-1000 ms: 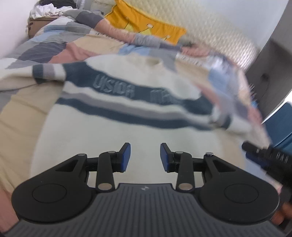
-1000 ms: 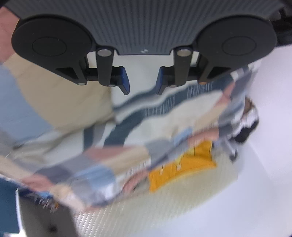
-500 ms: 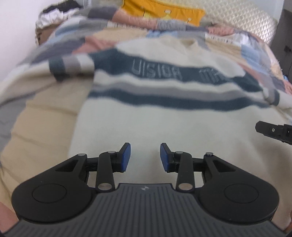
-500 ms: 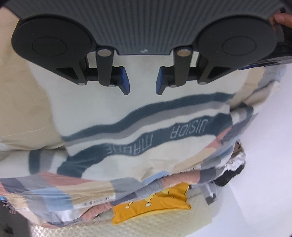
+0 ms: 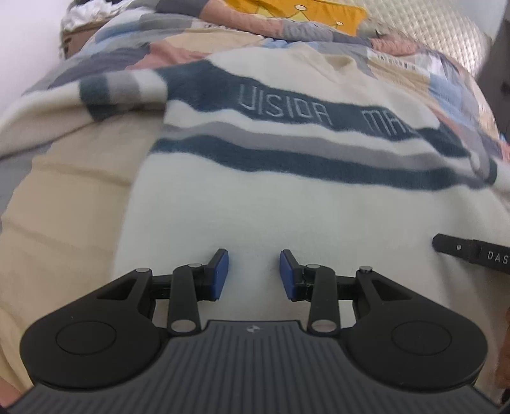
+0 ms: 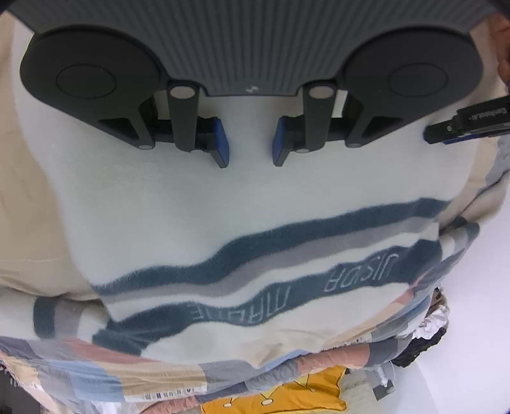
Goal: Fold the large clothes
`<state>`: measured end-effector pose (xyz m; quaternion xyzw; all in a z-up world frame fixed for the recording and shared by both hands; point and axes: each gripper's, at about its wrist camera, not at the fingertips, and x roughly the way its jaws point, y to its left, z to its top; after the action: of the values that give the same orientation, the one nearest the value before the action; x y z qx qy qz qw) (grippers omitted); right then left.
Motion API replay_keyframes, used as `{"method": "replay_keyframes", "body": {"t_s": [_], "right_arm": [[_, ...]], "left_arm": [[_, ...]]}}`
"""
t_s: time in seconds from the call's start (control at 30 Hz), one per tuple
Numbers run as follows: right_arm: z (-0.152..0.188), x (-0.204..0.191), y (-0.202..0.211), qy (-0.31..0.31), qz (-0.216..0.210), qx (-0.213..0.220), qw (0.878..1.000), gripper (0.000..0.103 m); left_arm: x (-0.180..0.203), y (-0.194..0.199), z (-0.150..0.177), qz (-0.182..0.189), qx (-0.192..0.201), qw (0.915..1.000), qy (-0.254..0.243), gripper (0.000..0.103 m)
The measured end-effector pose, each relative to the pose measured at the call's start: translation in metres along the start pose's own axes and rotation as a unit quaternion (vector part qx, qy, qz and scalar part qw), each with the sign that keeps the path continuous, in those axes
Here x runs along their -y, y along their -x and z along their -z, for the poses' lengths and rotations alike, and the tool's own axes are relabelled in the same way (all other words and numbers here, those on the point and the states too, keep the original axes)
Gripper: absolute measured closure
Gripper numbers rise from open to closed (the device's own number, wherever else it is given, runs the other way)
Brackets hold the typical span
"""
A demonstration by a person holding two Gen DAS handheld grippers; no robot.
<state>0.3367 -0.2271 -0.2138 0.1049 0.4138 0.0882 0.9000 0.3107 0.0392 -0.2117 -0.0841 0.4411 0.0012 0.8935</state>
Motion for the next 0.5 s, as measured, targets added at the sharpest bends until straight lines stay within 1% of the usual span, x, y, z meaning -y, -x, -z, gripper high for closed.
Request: {"method": "replay_keyframes", "body": {"t_s": [0.1, 0.13, 0.23, 0.37, 0.5], "right_arm": [[-0.004, 0.006, 0.007, -0.020, -0.006, 0.009, 1.000, 0.070], [-0.006, 0.008, 0.012, -0.023, -0.001, 0.017, 1.000, 0.070], [-0.012, 0.014, 0.031, -0.032, 0.014, 0.053, 0.998, 0.070], [-0.026, 0.037, 0.052, -0.065, 0.022, 0.089, 0.994, 0.069], [-0.044, 0.072, 0.058, -0.114, 0.039, 0.104, 0.987, 0.068]], "left_arm": [[0.002, 0.001, 0.001, -0.007, 0.000, 0.9998, -0.018, 0.060], [0.004, 0.002, 0.002, -0.011, 0.002, 0.9996, -0.026, 0.058], [0.006, 0.005, 0.004, -0.017, 0.006, 0.9995, -0.027, 0.056], [0.002, 0.014, 0.008, -0.023, 0.014, 0.9996, -0.012, 0.052], [-0.003, 0.022, 0.011, -0.023, 0.023, 0.9995, 0.005, 0.049]]}}
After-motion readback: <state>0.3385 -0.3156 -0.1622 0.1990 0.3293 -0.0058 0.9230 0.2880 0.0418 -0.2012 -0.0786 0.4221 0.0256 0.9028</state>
